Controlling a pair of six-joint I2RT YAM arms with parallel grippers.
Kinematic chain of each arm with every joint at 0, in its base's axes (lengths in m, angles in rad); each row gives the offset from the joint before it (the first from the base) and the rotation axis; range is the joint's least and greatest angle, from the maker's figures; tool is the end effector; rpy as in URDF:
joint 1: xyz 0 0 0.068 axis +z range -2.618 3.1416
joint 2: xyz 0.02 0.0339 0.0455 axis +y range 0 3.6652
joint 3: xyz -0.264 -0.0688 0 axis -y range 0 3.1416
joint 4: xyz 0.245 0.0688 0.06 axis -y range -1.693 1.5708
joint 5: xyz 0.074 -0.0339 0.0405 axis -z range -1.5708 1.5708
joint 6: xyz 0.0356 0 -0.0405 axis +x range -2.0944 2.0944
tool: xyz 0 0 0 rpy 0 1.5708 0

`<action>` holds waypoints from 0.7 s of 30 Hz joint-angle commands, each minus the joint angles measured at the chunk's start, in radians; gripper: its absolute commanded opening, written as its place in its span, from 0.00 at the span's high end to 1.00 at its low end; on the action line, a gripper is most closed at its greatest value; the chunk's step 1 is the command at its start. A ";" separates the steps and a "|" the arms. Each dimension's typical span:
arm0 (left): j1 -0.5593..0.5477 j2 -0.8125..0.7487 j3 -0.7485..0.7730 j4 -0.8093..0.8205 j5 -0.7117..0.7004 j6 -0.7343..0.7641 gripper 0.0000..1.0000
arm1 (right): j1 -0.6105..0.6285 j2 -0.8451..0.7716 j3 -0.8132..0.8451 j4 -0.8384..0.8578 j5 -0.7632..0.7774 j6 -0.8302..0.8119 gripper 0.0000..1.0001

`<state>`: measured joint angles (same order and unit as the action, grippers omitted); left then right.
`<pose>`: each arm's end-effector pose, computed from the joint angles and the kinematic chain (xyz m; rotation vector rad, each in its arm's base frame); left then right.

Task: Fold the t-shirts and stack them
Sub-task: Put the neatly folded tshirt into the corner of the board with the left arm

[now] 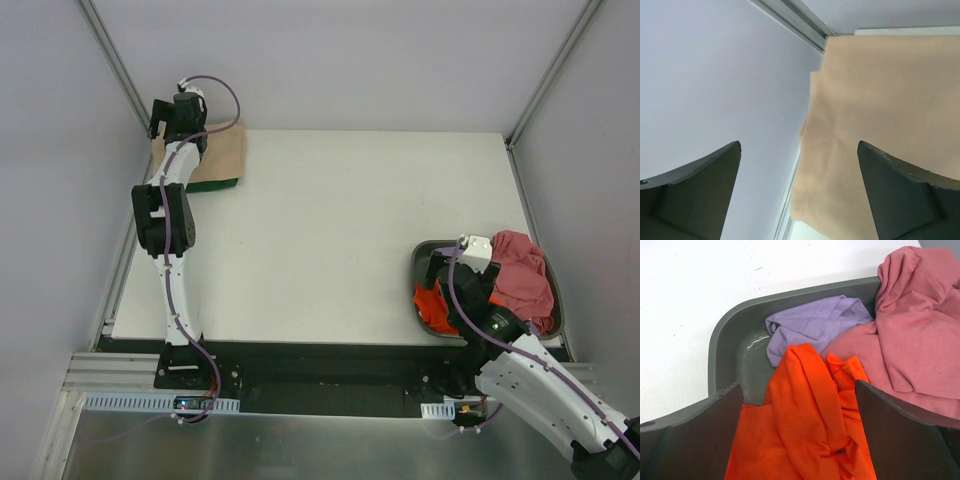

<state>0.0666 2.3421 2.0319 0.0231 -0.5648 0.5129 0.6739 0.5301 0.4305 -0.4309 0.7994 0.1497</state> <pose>0.5530 0.0560 0.2557 0.0184 1.9142 0.9197 0.1153 0.0594 0.2323 -0.0480 1.9422 -0.2981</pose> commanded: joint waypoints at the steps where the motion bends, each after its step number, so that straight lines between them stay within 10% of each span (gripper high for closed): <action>1: -0.001 -0.098 0.036 0.058 -0.064 -0.083 0.01 | 0.000 -0.015 0.063 -0.023 0.005 0.016 0.04; 10: -0.063 -0.462 -0.050 -0.326 0.155 -0.489 0.01 | -0.002 -0.010 0.066 -0.002 -0.107 -0.030 0.04; 15: -0.122 -0.858 -0.404 -0.350 0.488 -0.762 0.01 | -0.004 0.001 0.070 0.017 -0.199 -0.050 0.04; 21: -0.284 -1.219 -0.805 -0.335 0.328 -0.956 0.01 | -0.004 -0.031 0.037 0.041 -0.359 -0.064 0.04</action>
<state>-0.1520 1.2587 1.4654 -0.2661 -0.2276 -0.2115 0.6735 0.5232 0.4553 -0.4385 0.5686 0.1093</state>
